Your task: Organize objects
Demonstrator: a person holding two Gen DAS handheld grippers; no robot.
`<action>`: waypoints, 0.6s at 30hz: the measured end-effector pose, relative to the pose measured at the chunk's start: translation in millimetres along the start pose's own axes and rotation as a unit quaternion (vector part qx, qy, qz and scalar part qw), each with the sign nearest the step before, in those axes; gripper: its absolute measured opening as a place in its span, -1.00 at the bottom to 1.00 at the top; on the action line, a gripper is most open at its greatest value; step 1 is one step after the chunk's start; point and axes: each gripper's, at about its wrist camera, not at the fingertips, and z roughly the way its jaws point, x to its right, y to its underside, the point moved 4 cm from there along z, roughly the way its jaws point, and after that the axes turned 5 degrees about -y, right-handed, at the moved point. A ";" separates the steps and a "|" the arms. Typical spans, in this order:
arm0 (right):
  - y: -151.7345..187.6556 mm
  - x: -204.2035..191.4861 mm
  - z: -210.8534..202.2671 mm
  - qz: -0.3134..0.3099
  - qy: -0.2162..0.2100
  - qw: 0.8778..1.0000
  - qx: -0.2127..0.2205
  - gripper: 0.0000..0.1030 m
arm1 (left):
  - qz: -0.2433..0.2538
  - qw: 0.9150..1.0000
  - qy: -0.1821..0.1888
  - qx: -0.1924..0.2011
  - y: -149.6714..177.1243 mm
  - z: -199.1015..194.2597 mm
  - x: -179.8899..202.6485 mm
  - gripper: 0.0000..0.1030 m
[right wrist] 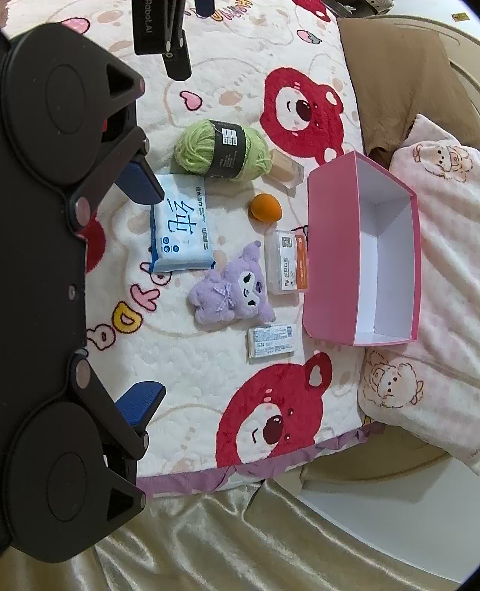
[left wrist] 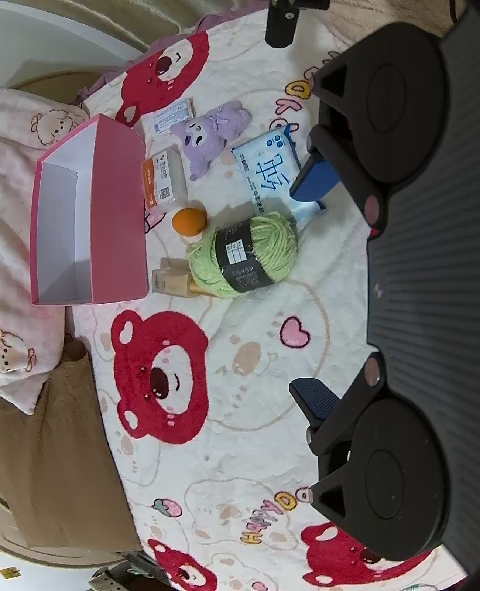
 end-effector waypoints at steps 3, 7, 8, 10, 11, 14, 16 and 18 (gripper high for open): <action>0.8 -1.8 -0.6 -0.003 -0.001 1.000 0.000 1.00 | -0.001 1.000 0.004 0.004 -0.6 -2.1 -2.5 1.00; 1.0 -3.5 -1.8 -0.006 -0.001 1.000 0.001 1.00 | -0.006 1.000 0.016 0.011 -0.8 -4.9 -2.9 1.00; 0.8 -3.5 -1.8 -0.006 -0.001 1.000 0.001 1.00 | -0.006 1.000 0.017 0.014 -1.0 -5.8 -2.6 1.00; 0.5 -3.2 -2.5 -0.007 0.002 1.000 0.001 1.00 | -0.006 1.000 0.022 0.018 -1.8 -7.8 -1.7 1.00; 0.6 -3.2 -3.1 -0.006 0.003 1.000 0.002 1.00 | -0.008 0.999 0.025 0.021 -2.3 -9.3 -1.9 1.00; 1.1 -4.0 -3.5 -0.004 0.001 1.000 0.002 1.00 | -0.012 0.999 0.033 0.031 -3.6 -14.1 -1.8 1.00; 1.5 -5.0 -3.7 -0.006 0.002 1.000 0.002 1.00 | -0.013 0.999 0.036 0.031 -4.1 -16.1 -1.5 0.97; 1.5 -5.6 -4.1 -0.007 0.002 1.000 0.002 1.00 | -0.019 0.999 0.042 0.027 -4.7 -16.7 -1.8 0.97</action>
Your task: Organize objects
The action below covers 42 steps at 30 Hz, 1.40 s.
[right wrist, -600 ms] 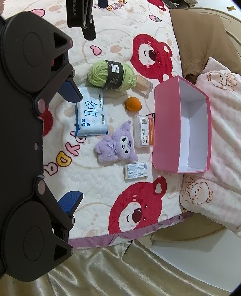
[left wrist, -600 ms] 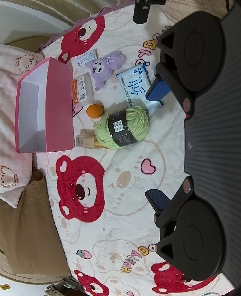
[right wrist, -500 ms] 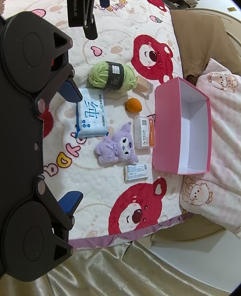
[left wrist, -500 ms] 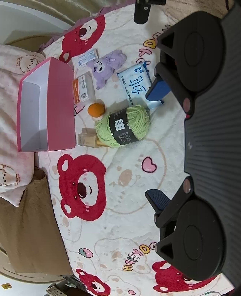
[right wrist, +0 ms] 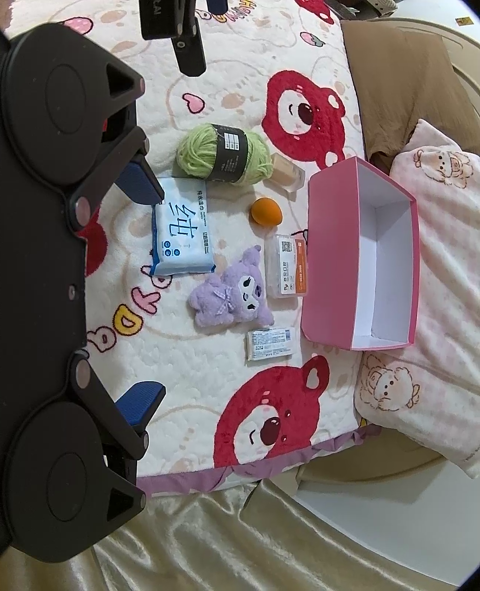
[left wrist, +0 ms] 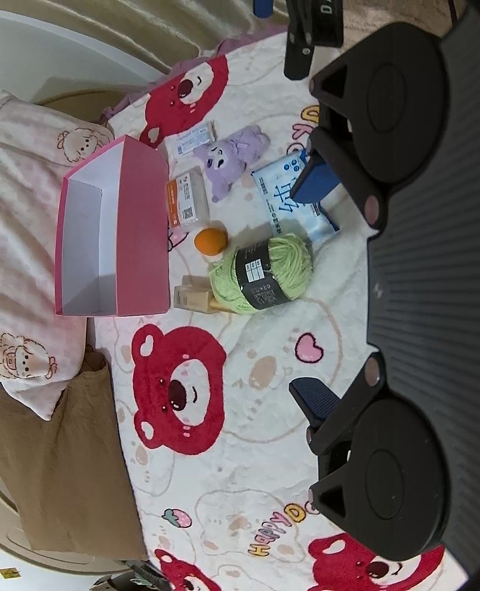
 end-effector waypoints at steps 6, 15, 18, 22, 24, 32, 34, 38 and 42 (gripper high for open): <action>0.1 -3.9 -1.1 0.000 -0.005 1.000 0.005 1.00 | -0.024 0.999 0.031 -0.021 -5.3 6.4 1.4 0.97; 3.4 -3.8 2.2 0.002 -0.002 1.000 0.006 1.00 | -0.023 0.999 0.021 -0.022 -1.3 6.5 1.4 0.97; 5.2 -2.3 5.8 0.004 0.002 1.000 0.001 1.00 | -0.023 0.999 0.023 -0.028 1.9 8.2 1.6 0.97; 6.8 -1.9 1.5 0.001 0.013 1.000 0.007 1.00 | -0.020 0.999 0.017 -0.028 4.0 7.7 2.7 0.97; 6.5 -2.9 -2.5 -0.003 0.011 1.000 0.012 1.00 | -0.019 0.999 0.016 -0.027 4.1 7.0 4.0 0.97; 6.3 -6.8 -9.9 -0.010 0.005 1.000 0.017 1.00 | -0.008 1.000 0.012 -0.019 3.2 2.2 7.3 0.97; 5.9 -5.6 -10.2 -0.007 0.005 1.000 0.018 1.00 | -0.011 1.000 0.014 -0.020 3.6 1.9 5.7 0.97; 7.3 -5.2 -9.4 -0.007 0.007 1.000 0.014 1.00 | -0.007 1.000 0.015 -0.023 6.4 2.9 4.5 0.97; 7.8 -4.1 -10.1 -0.005 0.008 1.000 0.013 1.00 | -0.007 1.000 0.017 -0.021 6.7 1.8 1.5 0.95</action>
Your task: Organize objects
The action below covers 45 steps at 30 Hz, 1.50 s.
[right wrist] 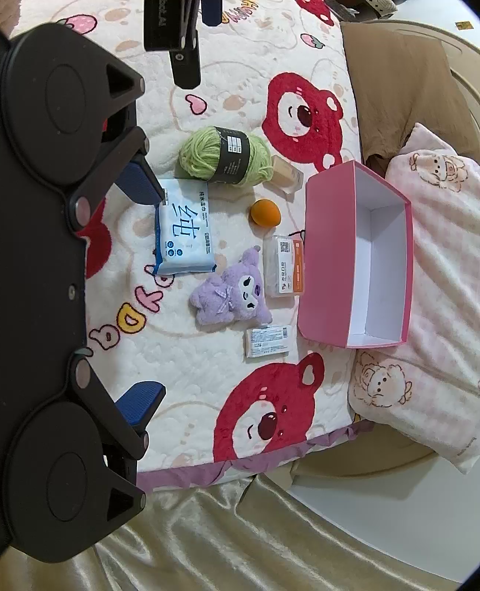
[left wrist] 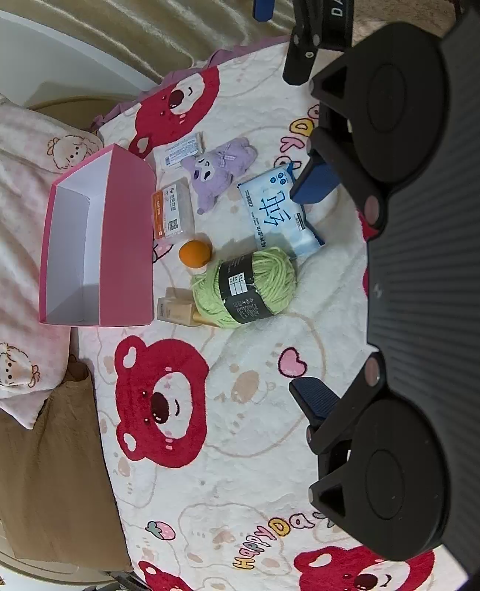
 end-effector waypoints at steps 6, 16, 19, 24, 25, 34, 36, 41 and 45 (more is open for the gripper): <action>-0.1 1.3 0.8 -0.001 0.003 1.000 -0.002 1.00 | 0.004 1.000 0.002 0.005 -0.3 -1.3 -1.0 0.94; -8.7 5.5 -9.0 -0.011 -0.081 0.995 0.056 1.00 | 0.010 1.000 0.025 0.004 -6.9 -2.3 0.9 0.85; -11.6 9.0 -5.0 -0.043 -0.092 0.991 0.087 1.00 | 0.012 0.999 0.044 0.009 -12.3 0.4 5.8 0.76; -17.9 22.0 15.8 -0.086 -0.069 0.988 0.104 1.00 | 0.032 0.998 0.048 0.037 -12.2 22.2 21.6 0.67; -20.0 25.1 20.4 -0.088 -0.067 0.988 0.106 1.00 | 0.032 0.997 0.049 0.043 -10.2 28.8 23.7 0.63; -25.4 46.7 87.4 -0.003 -0.220 0.975 0.030 0.99 | 0.016 0.998 0.067 -0.006 5.4 96.9 33.3 0.18; -24.3 44.0 99.5 0.002 -0.234 0.972 0.012 0.97 | 0.014 0.997 0.071 -0.019 9.6 105.7 35.0 0.18; -24.1 29.6 125.8 -0.016 -0.230 0.973 -0.026 0.75 | -0.003 0.993 0.095 -0.066 18.6 128.3 39.3 0.20; -22.7 28.3 152.9 -0.002 -0.249 0.966 -0.071 0.22 | -0.032 0.992 0.105 -0.069 23.1 140.2 39.5 0.20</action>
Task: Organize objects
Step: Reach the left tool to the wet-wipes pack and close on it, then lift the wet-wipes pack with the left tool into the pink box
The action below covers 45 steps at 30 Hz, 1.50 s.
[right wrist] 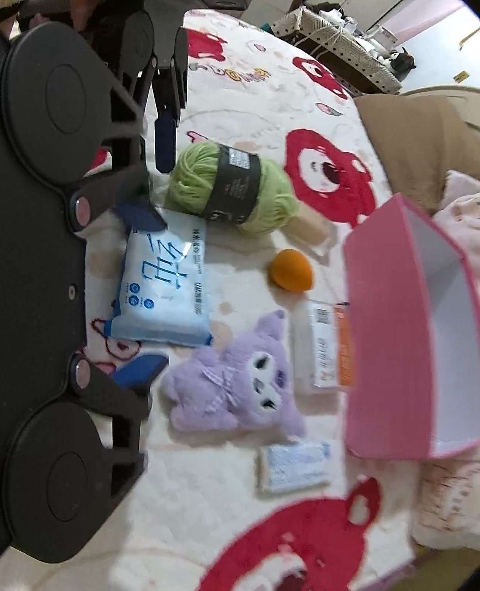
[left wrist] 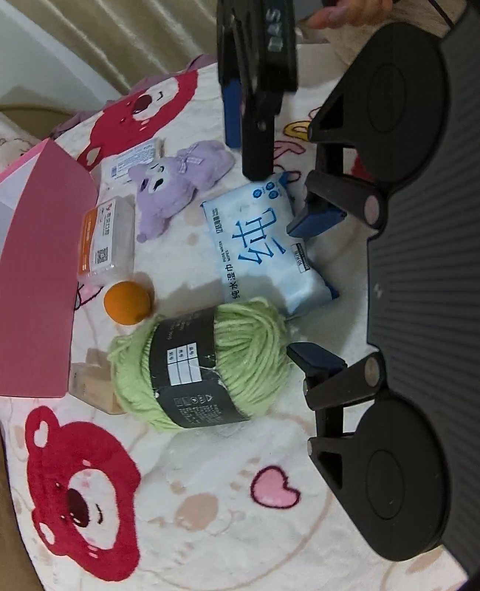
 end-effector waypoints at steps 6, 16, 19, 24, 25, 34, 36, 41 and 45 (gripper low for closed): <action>12.9 19.2 25.1 0.055 -0.008 0.998 -0.025 -0.18 | -0.015 1.000 0.019 -0.016 10.2 21.5 1.4 -0.15; 13.9 33.3 27.2 0.075 0.012 0.997 -0.008 -0.33 | -0.039 0.999 0.017 0.005 7.0 20.7 -0.4 -0.11; 15.4 31.4 25.9 0.073 0.013 0.997 -0.005 -0.32 | -0.024 0.999 -0.002 0.021 3.4 15.0 -1.5 0.04; 15.9 33.1 30.5 0.077 0.003 0.997 -0.007 -0.34 | -0.032 0.999 -0.016 0.025 -1.7 33.8 -1.4 0.02; 16.2 32.2 31.5 0.072 0.002 0.997 -0.009 -0.35 | -0.023 0.999 -0.021 0.031 -1.0 34.3 2.8 -0.08; 27.2 20.2 22.6 0.097 -0.025 0.995 -0.019 -0.28 | 0.005 1.000 0.008 0.016 1.8 8.6 18.4 -0.30; 30.9 15.1 15.1 0.105 -0.033 0.994 -0.020 -0.27 | 0.017 1.000 0.010 0.019 2.6 -2.1 20.3 -0.30; 30.7 3.7 -11.8 0.111 -0.043 0.993 0.008 -0.26 | 0.086 0.995 -0.004 0.059 -3.5 -33.0 35.4 -0.30; 17.0 -8.7 -31.6 0.089 -0.032 0.995 0.032 -0.24 | 0.131 0.989 -0.006 0.073 -22.8 -53.7 46.9 -0.29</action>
